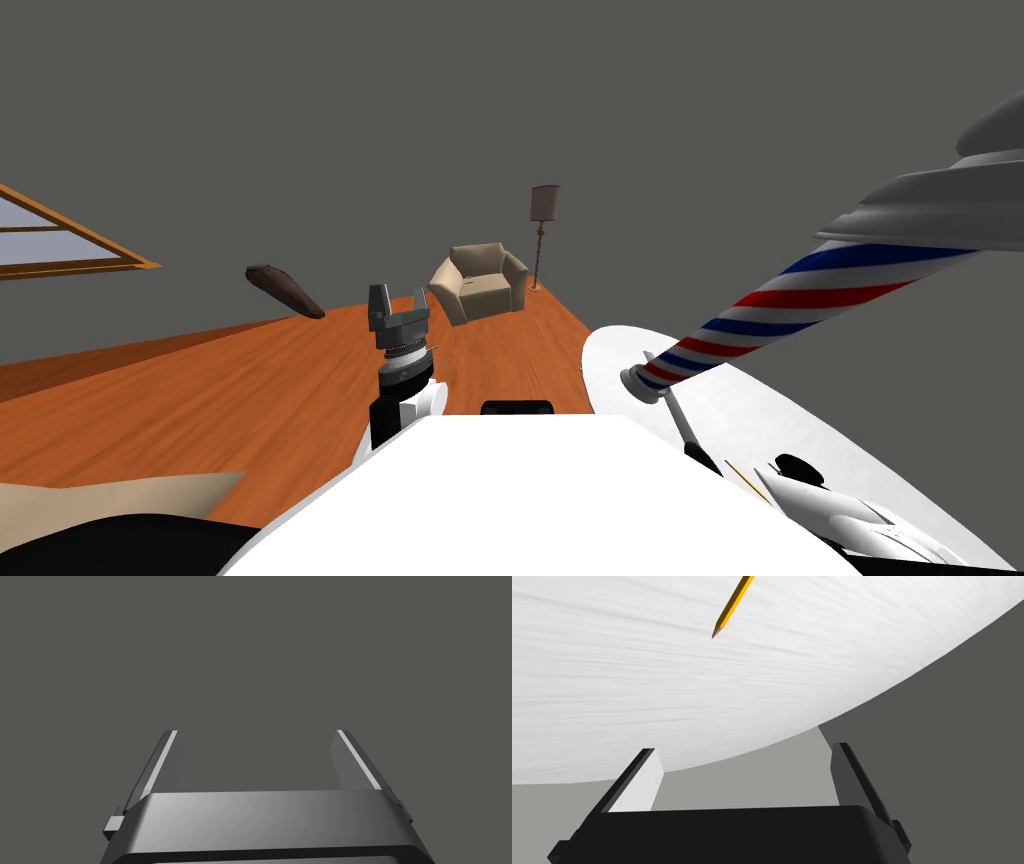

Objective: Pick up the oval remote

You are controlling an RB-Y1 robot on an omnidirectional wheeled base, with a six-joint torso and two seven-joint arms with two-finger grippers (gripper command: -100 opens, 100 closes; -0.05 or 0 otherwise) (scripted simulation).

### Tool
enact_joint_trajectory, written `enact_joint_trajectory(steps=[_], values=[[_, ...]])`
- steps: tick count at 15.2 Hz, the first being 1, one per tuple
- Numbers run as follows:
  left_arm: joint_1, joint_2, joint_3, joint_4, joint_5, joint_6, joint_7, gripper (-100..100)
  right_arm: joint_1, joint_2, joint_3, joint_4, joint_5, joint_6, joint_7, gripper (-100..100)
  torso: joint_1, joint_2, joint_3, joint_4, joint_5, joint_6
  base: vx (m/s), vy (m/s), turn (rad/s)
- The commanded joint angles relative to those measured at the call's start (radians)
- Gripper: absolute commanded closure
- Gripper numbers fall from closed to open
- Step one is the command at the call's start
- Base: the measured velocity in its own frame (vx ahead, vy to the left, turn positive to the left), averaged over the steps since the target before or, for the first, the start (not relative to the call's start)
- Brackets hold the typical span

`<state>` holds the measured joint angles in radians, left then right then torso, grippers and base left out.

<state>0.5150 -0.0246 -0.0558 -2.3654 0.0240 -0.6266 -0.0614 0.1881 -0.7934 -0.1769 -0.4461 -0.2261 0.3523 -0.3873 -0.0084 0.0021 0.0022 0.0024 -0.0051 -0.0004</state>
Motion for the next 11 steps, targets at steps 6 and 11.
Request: enact_joint_trajectory(steps=[6,11], values=[[0.0,0.0,0.0,0.0,0.0,0.0,0.0,0,0.013,-0.029,0.111,0.005,0.128,-0.115,0.089,-100,0.0,0.0,0.0,0.0,0.0,0.0,0.004,0.005,0.029],[0.0,0.0,0.0,0.0,0.0,0.0,0.0,0,0.029,-0.046,0.19,-0.002,0.224,-0.187,0.145,-100,0.0,0.0,0.0,0.0,0.0,0.0,0.006,0.007,0.029]])
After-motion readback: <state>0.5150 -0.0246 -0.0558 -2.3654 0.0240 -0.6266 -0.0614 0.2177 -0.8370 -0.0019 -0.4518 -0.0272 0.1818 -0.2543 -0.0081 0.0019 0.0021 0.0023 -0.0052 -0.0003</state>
